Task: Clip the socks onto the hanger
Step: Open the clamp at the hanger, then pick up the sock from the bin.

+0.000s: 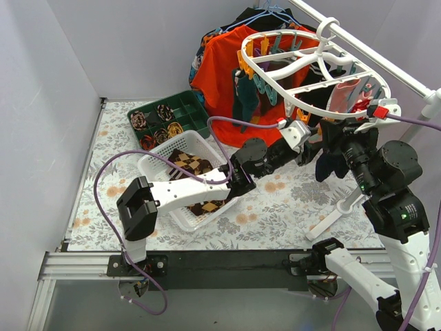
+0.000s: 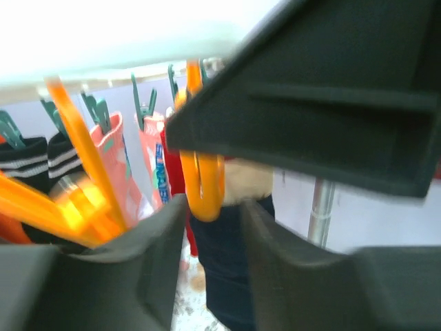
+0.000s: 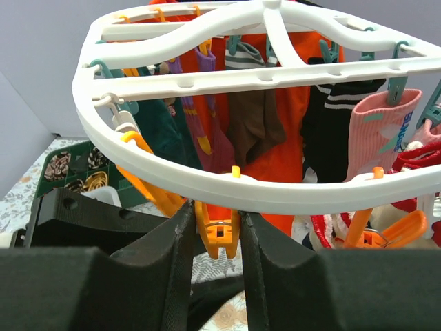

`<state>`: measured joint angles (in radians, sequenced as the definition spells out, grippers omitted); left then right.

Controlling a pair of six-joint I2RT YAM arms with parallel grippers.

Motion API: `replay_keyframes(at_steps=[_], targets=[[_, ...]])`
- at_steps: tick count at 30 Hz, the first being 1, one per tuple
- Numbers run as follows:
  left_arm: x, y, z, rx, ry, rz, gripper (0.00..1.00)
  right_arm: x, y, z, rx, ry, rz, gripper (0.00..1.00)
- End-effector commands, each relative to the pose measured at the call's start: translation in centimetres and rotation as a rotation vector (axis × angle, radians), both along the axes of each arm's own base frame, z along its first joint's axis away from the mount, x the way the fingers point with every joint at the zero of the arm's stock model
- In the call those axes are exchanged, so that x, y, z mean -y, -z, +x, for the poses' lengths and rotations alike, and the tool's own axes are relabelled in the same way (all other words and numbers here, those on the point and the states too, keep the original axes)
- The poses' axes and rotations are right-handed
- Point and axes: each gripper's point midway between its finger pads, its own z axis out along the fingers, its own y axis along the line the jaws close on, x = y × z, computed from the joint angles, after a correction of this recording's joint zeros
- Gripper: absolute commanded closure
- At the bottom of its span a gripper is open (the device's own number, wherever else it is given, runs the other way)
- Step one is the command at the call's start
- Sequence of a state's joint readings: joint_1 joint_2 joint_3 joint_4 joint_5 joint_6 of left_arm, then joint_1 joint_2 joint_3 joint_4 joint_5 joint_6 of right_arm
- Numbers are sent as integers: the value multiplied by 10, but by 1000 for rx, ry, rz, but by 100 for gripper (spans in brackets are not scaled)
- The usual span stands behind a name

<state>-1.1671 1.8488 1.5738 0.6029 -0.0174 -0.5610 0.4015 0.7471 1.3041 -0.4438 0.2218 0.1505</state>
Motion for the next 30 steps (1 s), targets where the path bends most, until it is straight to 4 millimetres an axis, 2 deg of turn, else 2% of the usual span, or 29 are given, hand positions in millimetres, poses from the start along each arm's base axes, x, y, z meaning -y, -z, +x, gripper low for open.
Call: replay_keyframes(at_steps=[1, 3, 4, 5, 6, 7, 8, 10, 11, 13, 14, 15, 17, 18, 19, 20, 21, 22, 23, 24, 29, 30], targets=[[-21, -12, -9, -13, 0, -9, 57, 0, -17, -1, 72, 2, 26, 92], [-27, -7, -9, -29, -8, -4, 49, 1, -16, 0, 70, 5, 27, 94], [-29, 10, -9, -58, -11, 25, 48, 1, -17, -1, 73, 7, 29, 95], [-37, 6, -11, -70, -19, 16, 46, 2, -18, -1, 74, 8, 31, 96], [-43, 16, -10, -99, -37, 32, 44, 1, -17, -1, 71, 8, 31, 97], [-47, 37, -11, -132, -43, 67, 43, 2, -15, -1, 69, 11, 32, 98], [-59, 35, -15, -176, -40, 50, 43, 2, -14, -1, 65, 12, 33, 98], [-72, 54, -14, -245, -75, 79, 41, 2, -12, -1, 63, 15, 37, 99], [-79, 80, -17, -321, -84, 114, 40, 2, -10, 0, 58, 16, 38, 99], [-102, 100, -15, -400, -155, 159, 39, 2, -9, 1, 55, 18, 38, 99], [-112, 123, -15, -445, -185, 204, 38, 3, -9, 1, 55, 22, 39, 99], [-126, 134, -18, -507, -217, 223, 38, 2, -9, 1, 55, 19, 39, 99], [-150, 155, -11, -575, -318, 250, 37, 2, -9, 1, 54, 19, 36, 99], [-165, 182, -13, -656, -364, 303, 37, 2, -8, 1, 52, 19, 36, 99], [-181, 184, -8, -689, -404, 299, 37, 2, -7, 2, 50, 19, 33, 99], [-201, 206, -6, -744, -474, 355, 37, 2, -8, 1, 53, 16, 33, 99], [-220, 218, 4, -814, -535, 338, 37, 2, -7, 1, 53, 17, 31, 99], [-233, 222, 8, -852, -567, 327, 37, 1, -7, 1, 52, 13, 32, 99], [-249, 236, 9, -894, -602, 363, 37, 2, -6, 1, 50, 15, 31, 99], [-271, 247, 22, -934, -664, 358, 37, 1, -5, 2, 46, 12, 28, 99], [-324, 278, 43, -1034, -831, 422, 37, 0, -3, 2, 45, 9, 22, 99], [-340, 281, 54, -1070, -878, 398, 37, 1, -3, 2, 46, 12, 21, 99]])
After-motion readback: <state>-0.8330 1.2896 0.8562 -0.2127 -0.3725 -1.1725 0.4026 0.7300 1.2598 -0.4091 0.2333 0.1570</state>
